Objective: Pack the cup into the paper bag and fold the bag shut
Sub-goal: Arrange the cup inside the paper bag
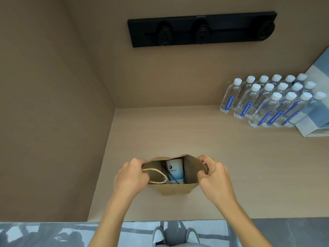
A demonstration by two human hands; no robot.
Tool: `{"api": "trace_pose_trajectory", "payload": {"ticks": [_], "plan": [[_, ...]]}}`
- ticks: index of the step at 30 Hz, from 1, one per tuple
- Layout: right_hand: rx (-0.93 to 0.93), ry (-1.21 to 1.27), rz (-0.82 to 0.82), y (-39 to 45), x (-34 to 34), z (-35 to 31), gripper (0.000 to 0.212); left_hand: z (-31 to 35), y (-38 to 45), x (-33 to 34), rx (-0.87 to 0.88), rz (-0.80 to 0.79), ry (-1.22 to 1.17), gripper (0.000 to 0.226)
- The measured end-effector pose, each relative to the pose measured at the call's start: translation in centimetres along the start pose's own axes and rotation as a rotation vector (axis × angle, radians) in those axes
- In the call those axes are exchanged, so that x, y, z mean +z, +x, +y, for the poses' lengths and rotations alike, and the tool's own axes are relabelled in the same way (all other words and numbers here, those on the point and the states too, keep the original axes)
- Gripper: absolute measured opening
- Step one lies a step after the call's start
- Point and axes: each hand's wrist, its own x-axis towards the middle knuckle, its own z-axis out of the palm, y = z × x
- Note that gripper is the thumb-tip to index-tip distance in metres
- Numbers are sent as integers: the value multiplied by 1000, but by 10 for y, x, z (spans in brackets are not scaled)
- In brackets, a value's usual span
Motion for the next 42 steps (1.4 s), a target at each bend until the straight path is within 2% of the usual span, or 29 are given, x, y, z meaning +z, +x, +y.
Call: {"api": "trace_pose_trajectory", "payload": {"ticks": [2,4,6,8,11,13,16,18,20,22,25,27,30,33,35,36,37,39,40,42], "plan": [[25,51,2,-5,3,2,41,0,0,0,-2,32,61,21],[52,115,27,-10,4,5,40,2,1,0,30,65,11,21],[72,140,32,-13,4,8,43,7,4,2,60,30,-283,23],[108,182,13,-16,5,7,49,12,7,4,87,-7,-535,13],[182,261,30,-20,9,4,53,17,6,12,171,36,-574,29],[219,300,57,-22,14,4,53,18,-2,18,246,166,-547,28],[238,368,103,-23,20,2,54,16,-26,24,431,506,-469,14],[246,401,102,-24,21,0,60,12,-46,34,613,612,-448,16],[242,422,93,-24,21,-3,68,13,-66,47,788,546,-388,23],[225,409,84,-26,19,-5,73,19,-74,59,828,399,-246,35],[213,408,57,-31,16,-5,77,36,-67,62,662,264,-78,41],[202,377,40,-36,13,-4,73,43,-55,60,539,213,-66,44],[188,305,-7,-41,5,-2,61,49,-38,56,422,248,-137,39],[175,258,-156,-42,-13,6,68,54,-27,53,401,263,-150,28],[120,230,-284,-40,-30,13,62,53,-23,51,431,242,-146,2],[90,247,-295,-38,-39,17,55,54,-23,49,435,220,-154,20],[68,267,-250,-36,-48,20,55,52,-21,49,463,196,-162,36],[-27,228,-34,-28,-64,19,51,51,-21,47,503,158,-164,57],[-99,165,58,-21,-70,15,45,52,-22,45,520,133,-164,63],[-226,56,119,-3,-76,1,35,51,-23,46,560,98,-181,71]]}}
